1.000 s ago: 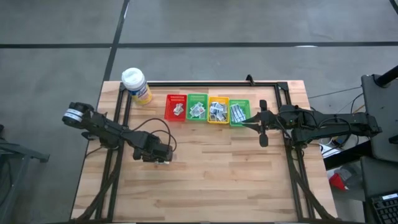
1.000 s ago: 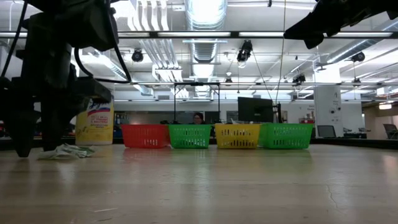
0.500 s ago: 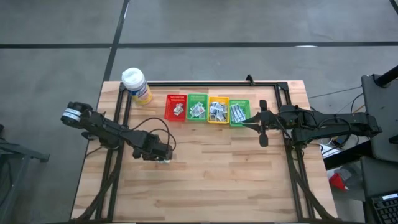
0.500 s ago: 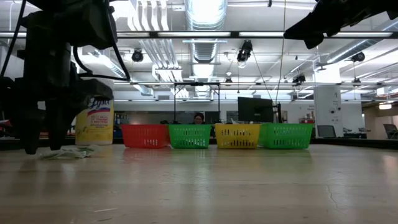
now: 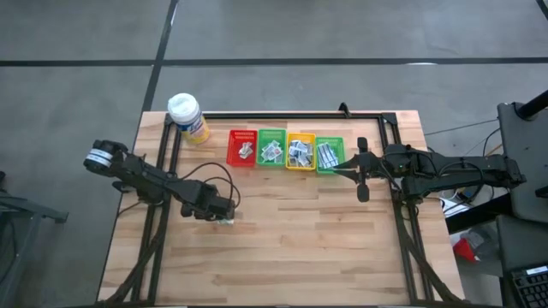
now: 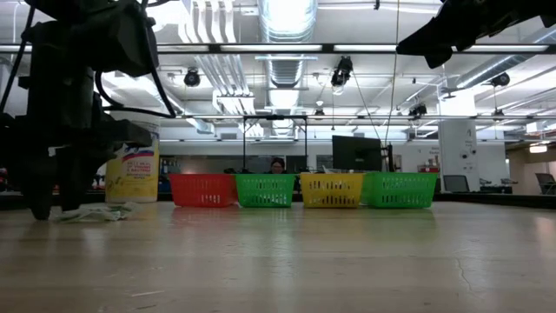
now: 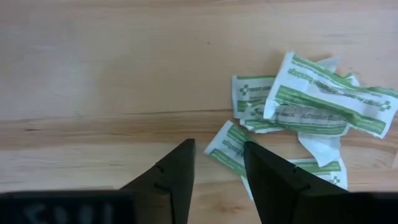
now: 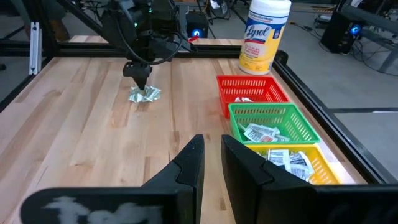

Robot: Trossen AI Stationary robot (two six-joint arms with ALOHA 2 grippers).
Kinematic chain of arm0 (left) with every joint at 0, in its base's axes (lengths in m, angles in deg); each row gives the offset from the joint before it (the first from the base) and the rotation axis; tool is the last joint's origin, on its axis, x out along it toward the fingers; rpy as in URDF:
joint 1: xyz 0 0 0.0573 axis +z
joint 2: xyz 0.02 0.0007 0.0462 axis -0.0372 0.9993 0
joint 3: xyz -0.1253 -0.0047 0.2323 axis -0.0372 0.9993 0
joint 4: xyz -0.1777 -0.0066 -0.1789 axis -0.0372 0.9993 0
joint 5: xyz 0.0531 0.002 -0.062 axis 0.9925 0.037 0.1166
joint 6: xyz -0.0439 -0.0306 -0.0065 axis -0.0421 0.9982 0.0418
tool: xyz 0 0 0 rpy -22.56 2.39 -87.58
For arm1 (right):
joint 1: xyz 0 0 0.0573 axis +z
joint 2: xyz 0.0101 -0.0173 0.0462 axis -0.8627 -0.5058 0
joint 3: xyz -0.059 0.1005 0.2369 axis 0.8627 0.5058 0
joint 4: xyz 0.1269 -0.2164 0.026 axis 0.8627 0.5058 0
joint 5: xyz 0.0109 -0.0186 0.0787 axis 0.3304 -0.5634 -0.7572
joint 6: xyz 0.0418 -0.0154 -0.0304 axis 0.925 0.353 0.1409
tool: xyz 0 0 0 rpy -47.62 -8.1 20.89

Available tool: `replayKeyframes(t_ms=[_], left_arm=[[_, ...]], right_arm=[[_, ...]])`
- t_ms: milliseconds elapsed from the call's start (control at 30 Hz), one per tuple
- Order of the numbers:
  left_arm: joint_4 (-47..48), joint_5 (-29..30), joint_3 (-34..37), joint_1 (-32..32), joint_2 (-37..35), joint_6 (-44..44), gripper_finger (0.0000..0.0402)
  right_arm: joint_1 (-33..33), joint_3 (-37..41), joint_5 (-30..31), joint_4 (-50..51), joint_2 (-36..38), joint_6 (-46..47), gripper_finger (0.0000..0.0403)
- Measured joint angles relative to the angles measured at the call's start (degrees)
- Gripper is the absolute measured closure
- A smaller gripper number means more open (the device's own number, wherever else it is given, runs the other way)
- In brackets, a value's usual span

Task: Pick & Place First Aid Supplies
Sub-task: Put the green bandage into the red bin

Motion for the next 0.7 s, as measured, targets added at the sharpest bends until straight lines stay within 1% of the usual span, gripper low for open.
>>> replayKeyframes(t_ms=[133,433,700], left_arm=[[-0.03,0.29,0.03,0.0,0.0,0.02,0.0269],[-0.74,0.66,0.89,0.0,-0.07,-0.02,0.0317],[-1.01,0.61,1.58,0.0,-0.03,-0.87,0.0352]], right_arm=[[0.0,0.0,0.0,0.01,-0.01,0.07,0.0351],[0.0,0.0,0.0,0.0,-0.01,0.09,0.0351],[0.0,0.02,0.0,0.0,-0.01,0.02,0.0351]])
